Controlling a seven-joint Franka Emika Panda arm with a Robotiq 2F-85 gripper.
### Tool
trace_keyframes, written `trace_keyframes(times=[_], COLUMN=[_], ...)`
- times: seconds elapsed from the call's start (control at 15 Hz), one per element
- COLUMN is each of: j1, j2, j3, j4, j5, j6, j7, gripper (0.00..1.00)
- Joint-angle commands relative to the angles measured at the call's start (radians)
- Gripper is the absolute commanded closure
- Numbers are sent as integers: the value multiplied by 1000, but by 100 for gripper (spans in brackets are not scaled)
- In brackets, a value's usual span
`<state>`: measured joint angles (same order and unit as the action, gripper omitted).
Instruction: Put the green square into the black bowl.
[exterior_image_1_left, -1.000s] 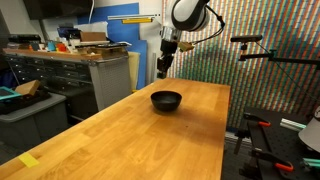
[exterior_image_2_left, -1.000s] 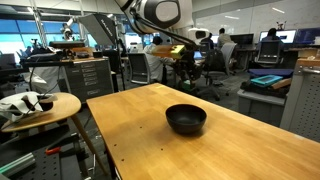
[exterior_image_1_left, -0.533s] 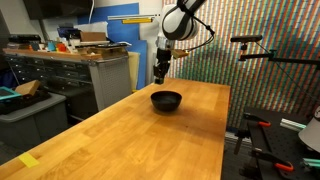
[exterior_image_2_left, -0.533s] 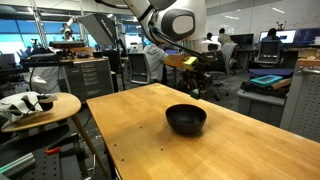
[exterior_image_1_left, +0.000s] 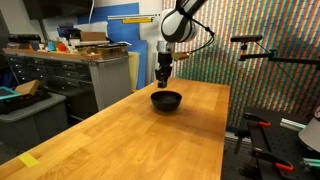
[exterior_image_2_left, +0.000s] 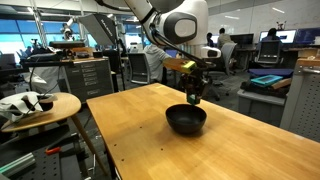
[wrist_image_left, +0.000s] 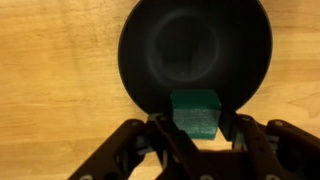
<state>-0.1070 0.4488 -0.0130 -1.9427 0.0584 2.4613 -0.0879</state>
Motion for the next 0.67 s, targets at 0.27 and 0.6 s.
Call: trace_keyframes(times=[0.27, 0.6], j1=[-8, -18], j2=[51, 98], j3=[-2, 5], j4=[11, 3], j5=[47, 85], j6=[25, 61], j7=[52, 63], gripper=[79, 79])
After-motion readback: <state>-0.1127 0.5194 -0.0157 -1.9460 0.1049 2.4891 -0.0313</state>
